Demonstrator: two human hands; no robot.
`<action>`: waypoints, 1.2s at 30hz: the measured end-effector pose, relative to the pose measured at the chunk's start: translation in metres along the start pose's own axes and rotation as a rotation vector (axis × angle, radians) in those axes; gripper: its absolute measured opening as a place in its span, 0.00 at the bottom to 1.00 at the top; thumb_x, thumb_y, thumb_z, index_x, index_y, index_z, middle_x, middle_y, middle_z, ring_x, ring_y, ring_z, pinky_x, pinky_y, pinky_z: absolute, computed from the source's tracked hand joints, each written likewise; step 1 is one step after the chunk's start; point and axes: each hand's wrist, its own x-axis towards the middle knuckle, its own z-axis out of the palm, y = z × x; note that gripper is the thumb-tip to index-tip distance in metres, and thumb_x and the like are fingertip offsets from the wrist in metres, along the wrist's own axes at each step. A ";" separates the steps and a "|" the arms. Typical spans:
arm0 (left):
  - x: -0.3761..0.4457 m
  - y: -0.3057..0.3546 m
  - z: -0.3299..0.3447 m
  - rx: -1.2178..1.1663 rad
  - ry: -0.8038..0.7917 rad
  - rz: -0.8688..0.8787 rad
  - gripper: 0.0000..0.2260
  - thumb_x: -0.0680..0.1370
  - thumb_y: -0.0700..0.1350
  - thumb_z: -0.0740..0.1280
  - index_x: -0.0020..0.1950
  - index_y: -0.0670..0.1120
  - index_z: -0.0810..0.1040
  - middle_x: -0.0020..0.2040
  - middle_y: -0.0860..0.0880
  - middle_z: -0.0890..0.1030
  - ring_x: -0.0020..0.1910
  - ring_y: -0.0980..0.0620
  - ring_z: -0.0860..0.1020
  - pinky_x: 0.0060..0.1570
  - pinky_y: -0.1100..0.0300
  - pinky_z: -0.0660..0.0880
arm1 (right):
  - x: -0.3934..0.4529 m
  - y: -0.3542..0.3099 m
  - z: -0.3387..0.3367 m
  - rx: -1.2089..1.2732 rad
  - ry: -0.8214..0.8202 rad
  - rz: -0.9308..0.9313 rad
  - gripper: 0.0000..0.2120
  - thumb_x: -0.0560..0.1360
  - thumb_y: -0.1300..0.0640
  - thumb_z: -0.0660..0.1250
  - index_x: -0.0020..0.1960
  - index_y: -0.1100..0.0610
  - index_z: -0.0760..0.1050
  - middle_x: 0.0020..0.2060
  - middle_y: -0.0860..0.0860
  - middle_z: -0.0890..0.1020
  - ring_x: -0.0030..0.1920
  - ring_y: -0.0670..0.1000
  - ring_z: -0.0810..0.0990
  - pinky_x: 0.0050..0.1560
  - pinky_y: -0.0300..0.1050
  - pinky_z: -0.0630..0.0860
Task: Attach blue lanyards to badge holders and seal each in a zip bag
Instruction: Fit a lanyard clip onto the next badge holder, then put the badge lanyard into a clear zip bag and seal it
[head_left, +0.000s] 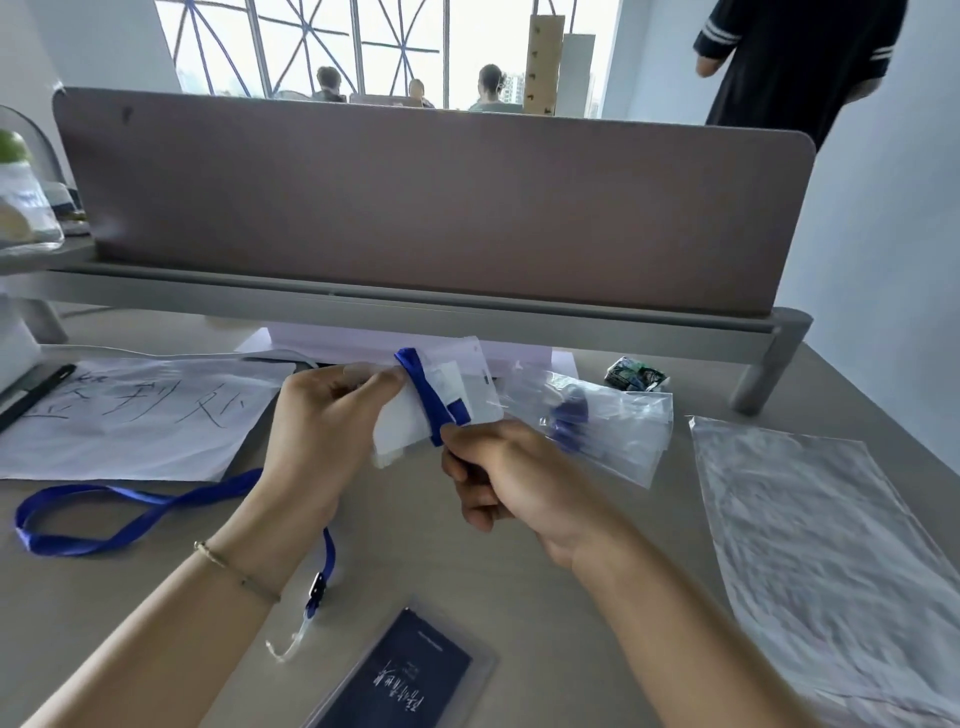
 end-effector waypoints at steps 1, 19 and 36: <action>-0.001 0.001 0.001 -0.048 -0.001 -0.016 0.14 0.76 0.45 0.71 0.44 0.33 0.80 0.33 0.42 0.72 0.33 0.48 0.67 0.35 0.55 0.66 | 0.001 0.002 0.000 0.002 0.016 0.007 0.18 0.82 0.56 0.60 0.34 0.57 0.66 0.24 0.49 0.62 0.27 0.50 0.60 0.29 0.42 0.62; -0.007 -0.003 0.012 -0.325 -0.096 -0.143 0.09 0.79 0.40 0.68 0.41 0.48 0.85 0.38 0.48 0.85 0.38 0.50 0.83 0.34 0.56 0.80 | 0.012 0.012 -0.022 0.056 0.200 -0.070 0.10 0.79 0.59 0.67 0.42 0.59 0.83 0.33 0.53 0.85 0.35 0.51 0.84 0.42 0.45 0.80; -0.033 -0.014 0.021 0.461 -0.166 0.216 0.22 0.79 0.60 0.52 0.37 0.45 0.71 0.29 0.48 0.77 0.33 0.44 0.76 0.34 0.53 0.73 | 0.002 -0.001 -0.037 -0.154 0.543 -0.290 0.20 0.71 0.47 0.65 0.35 0.65 0.72 0.28 0.59 0.76 0.31 0.54 0.74 0.37 0.50 0.70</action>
